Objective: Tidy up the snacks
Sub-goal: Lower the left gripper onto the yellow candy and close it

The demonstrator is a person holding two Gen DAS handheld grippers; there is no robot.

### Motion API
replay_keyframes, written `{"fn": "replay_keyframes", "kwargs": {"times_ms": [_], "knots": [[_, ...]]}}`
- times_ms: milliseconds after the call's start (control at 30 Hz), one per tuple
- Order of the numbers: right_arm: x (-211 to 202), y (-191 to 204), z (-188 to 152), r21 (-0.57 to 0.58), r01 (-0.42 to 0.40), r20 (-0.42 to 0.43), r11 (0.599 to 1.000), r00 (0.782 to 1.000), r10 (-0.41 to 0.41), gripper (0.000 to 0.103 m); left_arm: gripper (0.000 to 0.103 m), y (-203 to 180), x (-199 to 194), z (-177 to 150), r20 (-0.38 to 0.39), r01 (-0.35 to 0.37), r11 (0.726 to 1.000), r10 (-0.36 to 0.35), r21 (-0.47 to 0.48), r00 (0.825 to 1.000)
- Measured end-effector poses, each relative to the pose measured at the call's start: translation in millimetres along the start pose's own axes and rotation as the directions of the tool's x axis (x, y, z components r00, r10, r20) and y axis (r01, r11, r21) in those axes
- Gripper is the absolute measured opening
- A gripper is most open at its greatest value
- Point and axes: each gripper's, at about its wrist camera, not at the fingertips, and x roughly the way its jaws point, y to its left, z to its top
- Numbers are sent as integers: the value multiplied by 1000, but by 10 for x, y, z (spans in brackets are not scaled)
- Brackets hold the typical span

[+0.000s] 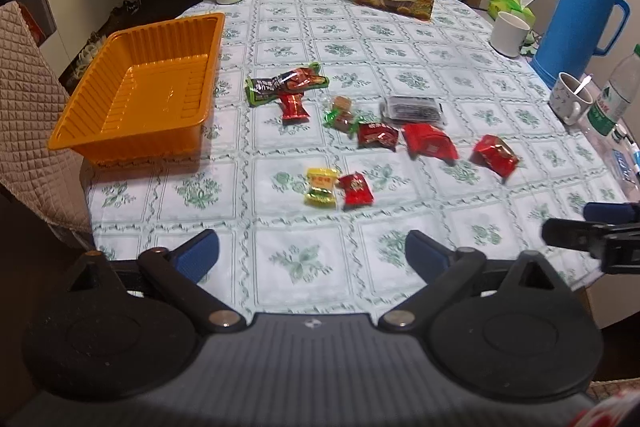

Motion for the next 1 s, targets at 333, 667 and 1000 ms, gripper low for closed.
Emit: {"fn": "replay_keyframes", "kwargs": {"times_ms": [333, 667, 1000], "knots": [[108, -238, 48, 18, 26, 43, 999, 999, -27, 90, 85, 32, 469, 78, 40, -9, 999, 7, 50, 999], [212, -542, 95, 81, 95, 57, 992, 993, -100, 90, 65, 39, 919, 217, 37, 6, 995, -10, 104, 999], [285, -686, 137, 128, 122, 43, 984, 991, -128, 90, 36, -4, 1254, 304, -13, 49, 989, -48, 138, 999]]}}
